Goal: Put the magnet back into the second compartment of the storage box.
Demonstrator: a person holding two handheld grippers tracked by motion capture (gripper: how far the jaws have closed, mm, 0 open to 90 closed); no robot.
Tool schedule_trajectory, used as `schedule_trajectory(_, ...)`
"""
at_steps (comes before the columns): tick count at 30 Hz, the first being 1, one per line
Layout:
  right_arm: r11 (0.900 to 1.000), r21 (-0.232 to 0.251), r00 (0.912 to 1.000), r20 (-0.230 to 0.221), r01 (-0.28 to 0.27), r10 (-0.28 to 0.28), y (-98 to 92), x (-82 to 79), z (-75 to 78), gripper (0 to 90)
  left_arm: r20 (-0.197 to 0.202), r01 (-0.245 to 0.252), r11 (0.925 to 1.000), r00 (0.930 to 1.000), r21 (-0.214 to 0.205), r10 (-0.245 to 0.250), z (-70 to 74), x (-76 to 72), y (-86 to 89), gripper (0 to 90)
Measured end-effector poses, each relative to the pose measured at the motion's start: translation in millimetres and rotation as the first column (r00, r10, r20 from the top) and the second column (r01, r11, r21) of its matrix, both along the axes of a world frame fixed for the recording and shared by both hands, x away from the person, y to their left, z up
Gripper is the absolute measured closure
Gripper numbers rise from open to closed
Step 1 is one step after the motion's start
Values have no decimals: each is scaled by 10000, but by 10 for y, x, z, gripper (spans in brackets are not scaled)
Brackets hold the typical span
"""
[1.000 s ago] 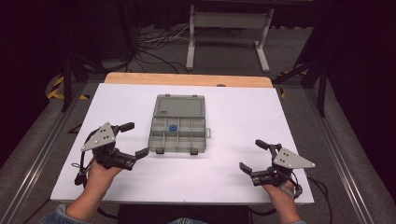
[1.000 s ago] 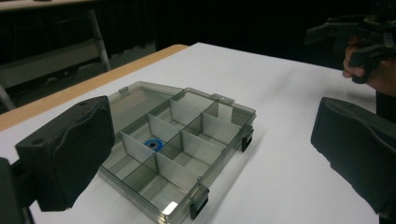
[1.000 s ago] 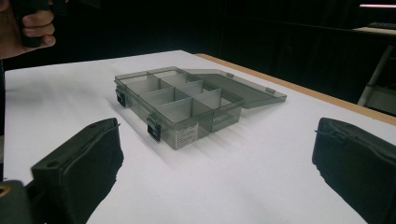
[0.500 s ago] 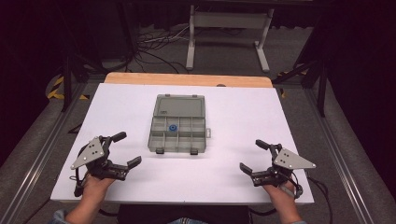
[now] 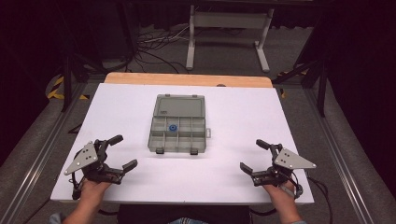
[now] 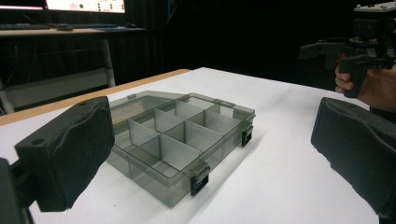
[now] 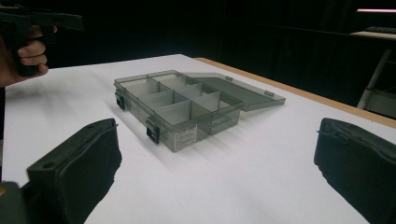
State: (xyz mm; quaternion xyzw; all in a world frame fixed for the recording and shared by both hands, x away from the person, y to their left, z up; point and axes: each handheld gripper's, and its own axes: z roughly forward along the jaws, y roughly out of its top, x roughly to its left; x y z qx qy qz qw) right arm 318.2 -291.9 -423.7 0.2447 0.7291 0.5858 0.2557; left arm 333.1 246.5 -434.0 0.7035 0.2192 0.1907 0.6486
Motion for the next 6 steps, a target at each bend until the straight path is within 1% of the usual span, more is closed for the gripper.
schedule_trajectory(3,10000,-10,10000,36,-16,16,4,-6,1,10,-123,-14,10000,9999,-88,13,-4,-1,-2,4)
schedule_trajectory(6,10000,28,10000,28,-24,24,11,-8,-1,10,-104,-35,10000,9999,-64,34,-1,-2,3,4)
